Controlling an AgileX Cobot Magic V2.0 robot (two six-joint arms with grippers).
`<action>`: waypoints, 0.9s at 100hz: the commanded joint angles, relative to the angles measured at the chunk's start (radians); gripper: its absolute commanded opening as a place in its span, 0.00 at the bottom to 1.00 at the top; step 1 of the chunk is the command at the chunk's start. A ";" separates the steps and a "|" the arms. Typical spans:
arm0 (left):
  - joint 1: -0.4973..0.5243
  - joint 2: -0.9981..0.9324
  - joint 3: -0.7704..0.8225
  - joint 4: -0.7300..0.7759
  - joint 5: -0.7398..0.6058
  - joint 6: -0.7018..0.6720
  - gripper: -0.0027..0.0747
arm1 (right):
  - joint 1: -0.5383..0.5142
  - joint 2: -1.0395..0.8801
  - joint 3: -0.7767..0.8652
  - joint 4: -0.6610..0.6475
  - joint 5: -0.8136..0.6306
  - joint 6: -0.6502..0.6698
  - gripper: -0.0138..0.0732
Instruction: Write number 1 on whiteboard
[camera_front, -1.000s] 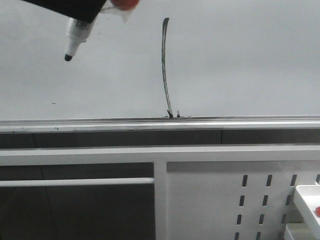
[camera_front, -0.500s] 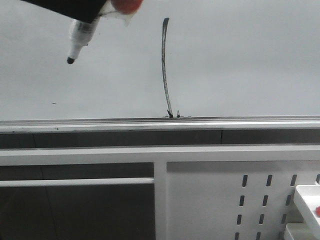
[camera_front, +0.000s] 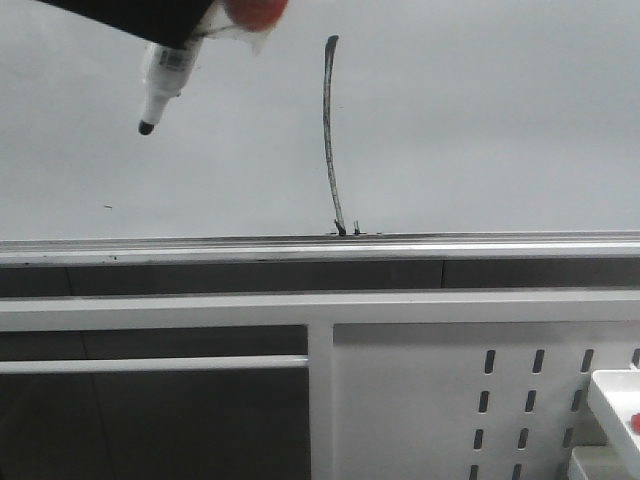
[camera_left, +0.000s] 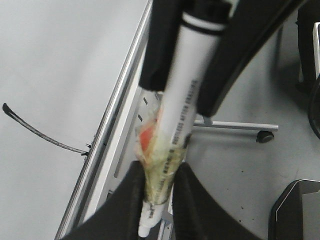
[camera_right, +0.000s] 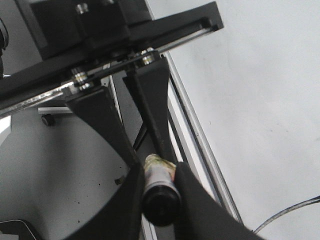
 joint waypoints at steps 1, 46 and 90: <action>-0.005 0.000 -0.039 -0.031 -0.084 -0.031 0.01 | -0.001 -0.008 -0.036 -0.010 -0.114 -0.008 0.30; -0.005 0.018 0.077 -0.371 -0.532 -0.031 0.01 | -0.009 -0.156 -0.036 -0.040 -0.091 0.000 0.59; -0.005 0.224 0.130 -0.746 -0.917 -0.031 0.01 | -0.013 -0.488 0.108 -0.048 0.122 0.065 0.08</action>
